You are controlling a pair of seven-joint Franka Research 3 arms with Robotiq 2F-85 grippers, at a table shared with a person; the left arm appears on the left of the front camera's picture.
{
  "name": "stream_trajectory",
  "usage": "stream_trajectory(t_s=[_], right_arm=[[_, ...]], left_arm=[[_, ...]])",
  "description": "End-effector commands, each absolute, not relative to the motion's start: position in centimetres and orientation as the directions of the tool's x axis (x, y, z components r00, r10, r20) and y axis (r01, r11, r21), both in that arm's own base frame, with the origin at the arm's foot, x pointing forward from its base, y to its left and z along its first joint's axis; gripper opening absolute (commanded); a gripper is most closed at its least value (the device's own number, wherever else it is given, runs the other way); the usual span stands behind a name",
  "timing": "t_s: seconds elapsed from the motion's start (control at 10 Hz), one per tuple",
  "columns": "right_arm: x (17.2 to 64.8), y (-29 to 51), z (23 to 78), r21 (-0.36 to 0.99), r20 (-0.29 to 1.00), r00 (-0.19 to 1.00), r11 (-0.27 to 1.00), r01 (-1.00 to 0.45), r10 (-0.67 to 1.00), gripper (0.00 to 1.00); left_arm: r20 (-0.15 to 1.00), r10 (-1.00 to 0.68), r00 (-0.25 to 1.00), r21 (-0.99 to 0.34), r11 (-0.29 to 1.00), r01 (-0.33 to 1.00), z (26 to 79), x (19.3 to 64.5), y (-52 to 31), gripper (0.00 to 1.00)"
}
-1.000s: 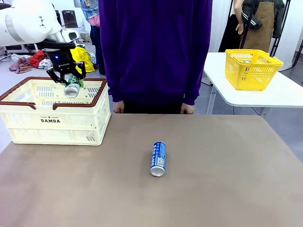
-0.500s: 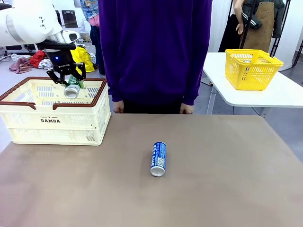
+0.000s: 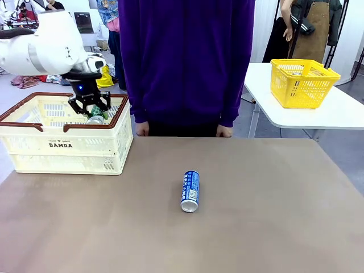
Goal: Place the drinks into the Shopping basket.
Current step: Pick up one drink and place it into the Shopping basket.
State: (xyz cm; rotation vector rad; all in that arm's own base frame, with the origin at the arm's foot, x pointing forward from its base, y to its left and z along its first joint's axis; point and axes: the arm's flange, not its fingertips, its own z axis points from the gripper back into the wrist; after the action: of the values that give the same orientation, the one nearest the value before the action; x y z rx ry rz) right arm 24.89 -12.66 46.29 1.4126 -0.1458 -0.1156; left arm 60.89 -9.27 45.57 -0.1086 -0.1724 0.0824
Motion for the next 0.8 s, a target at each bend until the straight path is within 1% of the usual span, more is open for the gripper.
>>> stream_trajectory(t_s=[0.0,0.4,0.5,0.7], right_arm=[[25.2,-12.5,47.0,0.992,0.019,0.984,0.129,0.004,-0.180,1.00],[25.2,-12.5,47.0,0.992,0.019,0.984,0.129,0.004,-0.180,1.00],[25.2,-12.5,47.0,0.992,0.019,0.984,0.129,0.004,-0.180,1.00],[25.2,-12.5,47.0,0.992,0.019,0.984,0.129,0.004,-0.180,1.00]], left_arm=[[0.166,0.090,0.982,-0.118,0.990,-0.071,44.6,60.6,-9.1,0.00],[0.197,-0.003,0.980,-0.116,0.993,0.026,41.8,58.5,-9.2,0.00],[0.185,-0.024,0.982,-0.116,0.992,0.046,41.1,58.3,-9.2,0.00],[0.163,-0.026,0.986,-0.090,0.995,0.041,39.9,58.5,-9.2,0.00]])
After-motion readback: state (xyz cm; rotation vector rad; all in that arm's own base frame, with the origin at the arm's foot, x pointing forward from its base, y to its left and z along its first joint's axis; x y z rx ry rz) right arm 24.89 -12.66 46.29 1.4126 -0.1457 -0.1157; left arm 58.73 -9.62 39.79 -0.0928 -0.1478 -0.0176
